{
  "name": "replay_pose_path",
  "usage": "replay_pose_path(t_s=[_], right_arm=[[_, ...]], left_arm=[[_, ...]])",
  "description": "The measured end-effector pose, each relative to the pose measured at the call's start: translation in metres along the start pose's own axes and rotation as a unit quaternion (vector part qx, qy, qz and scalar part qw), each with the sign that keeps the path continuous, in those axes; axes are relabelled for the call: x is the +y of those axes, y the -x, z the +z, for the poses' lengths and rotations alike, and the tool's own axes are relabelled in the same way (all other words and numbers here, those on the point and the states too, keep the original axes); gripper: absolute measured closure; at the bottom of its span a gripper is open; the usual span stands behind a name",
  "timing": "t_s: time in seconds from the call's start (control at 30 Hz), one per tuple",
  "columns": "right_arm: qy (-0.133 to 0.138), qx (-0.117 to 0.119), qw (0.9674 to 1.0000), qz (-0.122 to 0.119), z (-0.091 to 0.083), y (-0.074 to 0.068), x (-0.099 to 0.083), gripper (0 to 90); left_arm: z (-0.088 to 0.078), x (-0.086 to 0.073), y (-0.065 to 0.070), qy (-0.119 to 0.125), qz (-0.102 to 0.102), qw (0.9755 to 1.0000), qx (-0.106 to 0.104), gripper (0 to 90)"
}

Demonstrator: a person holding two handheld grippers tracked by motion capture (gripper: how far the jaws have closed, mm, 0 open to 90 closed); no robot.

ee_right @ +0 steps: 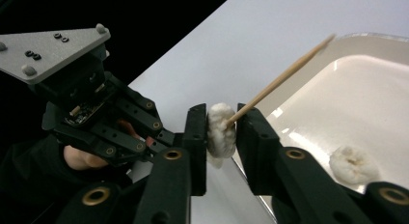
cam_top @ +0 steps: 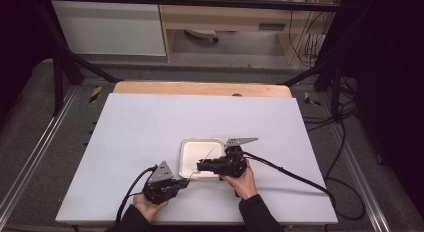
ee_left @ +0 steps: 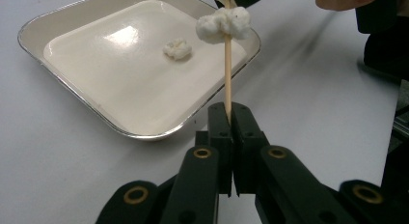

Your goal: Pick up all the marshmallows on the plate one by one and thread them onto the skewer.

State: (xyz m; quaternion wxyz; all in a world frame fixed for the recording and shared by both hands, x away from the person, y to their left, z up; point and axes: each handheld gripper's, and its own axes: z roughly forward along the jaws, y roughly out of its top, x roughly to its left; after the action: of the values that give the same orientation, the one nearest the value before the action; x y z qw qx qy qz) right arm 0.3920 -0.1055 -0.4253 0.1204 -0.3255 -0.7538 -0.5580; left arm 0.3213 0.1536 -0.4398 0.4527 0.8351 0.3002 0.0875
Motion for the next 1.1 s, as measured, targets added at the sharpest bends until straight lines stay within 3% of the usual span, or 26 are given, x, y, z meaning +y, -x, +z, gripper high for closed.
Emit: replay_pose_path(t_s=[0.13,0.3,0.43,0.47,0.67,0.87,1.1], right_arm=[[0.017,-0.014,0.9996,-0.019,-0.01,-0.004,0.007,59.4],[0.021,-0.052,0.9971,-0.053,-0.023,-0.009,0.013,46.7],[0.014,-0.092,0.9925,-0.079,-0.027,-0.008,0.011,34.6],[0.012,-0.1,0.9913,-0.085,-0.028,-0.007,0.01,31.8],[-0.005,-0.14,0.9842,-0.108,-0.027,-0.002,0.006,17.6],[-0.014,-0.15,0.9825,-0.11,-0.022,0.002,0.004,11.1],[-0.03,-0.168,0.9779,-0.121,-0.015,0.01,0.006,8.3]], left_arm=[[-0.003,-0.001,-0.003,0.005,-0.007,1.0,0.0,88.4],[-0.008,-0.002,-0.006,0.013,-0.014,0.9998,0.003,88.4],[-0.01,-0.003,-0.009,0.017,-0.02,0.9997,0.003,88.4],[-0.01,-0.003,-0.011,0.023,-0.011,0.9997,0.004,88.4],[-0.013,-0.004,-0.012,0.028,-0.02,0.9994,0.001,88.4],[-0.014,-0.004,-0.014,0.03,-0.02,0.9993,-0.001,88.4],[-0.014,-0.005,-0.015,0.032,-0.022,0.9993,-0.003,88.3]])
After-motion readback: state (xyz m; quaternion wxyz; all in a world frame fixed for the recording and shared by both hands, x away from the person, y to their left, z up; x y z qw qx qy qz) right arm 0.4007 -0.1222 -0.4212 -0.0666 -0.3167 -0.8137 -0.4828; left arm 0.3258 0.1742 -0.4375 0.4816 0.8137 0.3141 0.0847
